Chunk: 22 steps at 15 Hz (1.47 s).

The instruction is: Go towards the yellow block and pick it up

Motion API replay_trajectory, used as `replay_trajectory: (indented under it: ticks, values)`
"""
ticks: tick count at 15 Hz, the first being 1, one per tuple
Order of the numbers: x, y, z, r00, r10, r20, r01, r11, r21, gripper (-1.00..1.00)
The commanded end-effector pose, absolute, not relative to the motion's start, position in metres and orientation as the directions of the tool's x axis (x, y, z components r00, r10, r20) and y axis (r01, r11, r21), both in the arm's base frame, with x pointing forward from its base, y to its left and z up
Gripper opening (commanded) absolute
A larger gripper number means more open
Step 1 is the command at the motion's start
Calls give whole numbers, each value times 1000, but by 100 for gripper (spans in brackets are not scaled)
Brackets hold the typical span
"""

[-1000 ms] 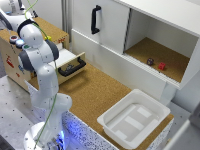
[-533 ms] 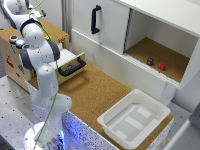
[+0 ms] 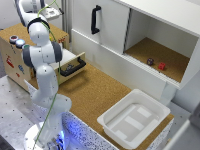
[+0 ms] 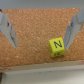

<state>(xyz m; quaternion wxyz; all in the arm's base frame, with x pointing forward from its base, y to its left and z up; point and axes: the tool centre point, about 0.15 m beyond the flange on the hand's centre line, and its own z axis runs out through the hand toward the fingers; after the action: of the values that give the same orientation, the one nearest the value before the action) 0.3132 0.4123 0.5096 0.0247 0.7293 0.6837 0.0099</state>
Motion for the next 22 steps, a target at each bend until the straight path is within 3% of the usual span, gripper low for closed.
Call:
replay_trajectory:
  ticks: [1,8,10,16,17,22]
  values:
    - [356,421,479,-45,999,27,998,44,35,100]
    - [377,444,459,-123,992,31,992,123,19,100]
    - [379,442,451,-119,990,69,993,120,-13,100]
    - [364,439,432,-135,989,66,989,139,-57,100]
    - [361,440,432,-143,987,70,988,146,-51,-100]
    - [352,438,430,-139,988,73,988,143,-55,-100]
